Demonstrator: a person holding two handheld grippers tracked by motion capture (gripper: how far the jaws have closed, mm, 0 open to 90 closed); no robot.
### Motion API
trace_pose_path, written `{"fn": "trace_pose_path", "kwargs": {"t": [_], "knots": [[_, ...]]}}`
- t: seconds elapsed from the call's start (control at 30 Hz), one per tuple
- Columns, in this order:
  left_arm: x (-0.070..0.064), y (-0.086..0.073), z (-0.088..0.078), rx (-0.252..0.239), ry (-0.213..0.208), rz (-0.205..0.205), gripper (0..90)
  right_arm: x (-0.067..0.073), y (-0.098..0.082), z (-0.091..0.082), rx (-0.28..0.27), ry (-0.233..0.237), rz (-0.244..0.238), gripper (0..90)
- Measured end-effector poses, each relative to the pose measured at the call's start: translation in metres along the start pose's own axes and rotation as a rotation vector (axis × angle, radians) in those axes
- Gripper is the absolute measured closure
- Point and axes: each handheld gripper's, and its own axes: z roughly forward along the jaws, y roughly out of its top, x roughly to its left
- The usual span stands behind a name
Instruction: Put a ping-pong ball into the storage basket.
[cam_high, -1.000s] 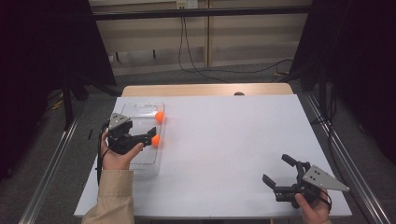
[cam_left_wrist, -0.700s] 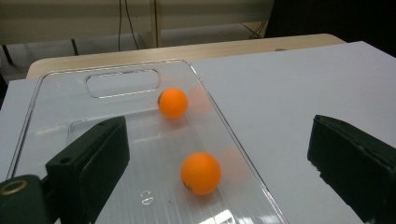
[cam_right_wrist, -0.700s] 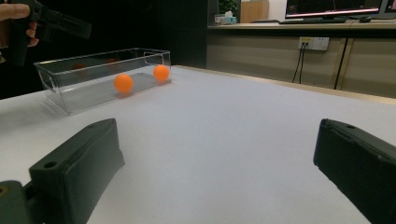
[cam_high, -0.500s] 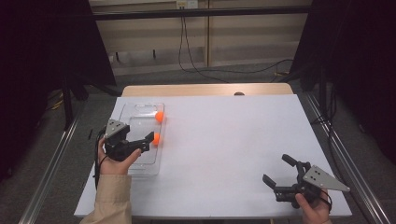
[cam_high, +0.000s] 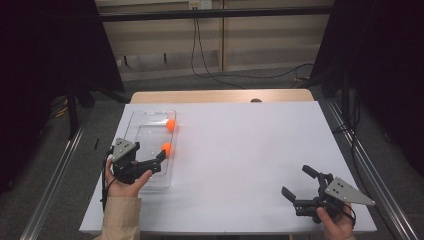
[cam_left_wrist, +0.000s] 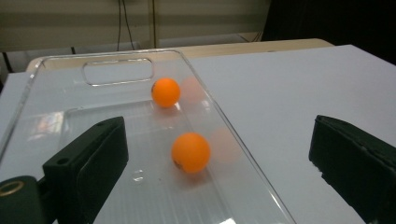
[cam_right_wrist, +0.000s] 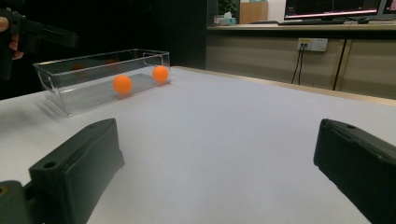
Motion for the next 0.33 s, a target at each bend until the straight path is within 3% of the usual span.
{"fn": "trace_pose_path", "kwargs": {"t": [0.2,0.33], "knots": [[-0.001,-0.013,-0.006,-0.035,0.023,0.014,4.4,0.0,0.0,0.0,0.0,0.0,-0.004,0.2],[-0.003,-0.021,-0.009,-0.053,0.012,0.032,4.0,0.0,0.0,0.0,0.0,0.0,-0.002,0.2]]}}
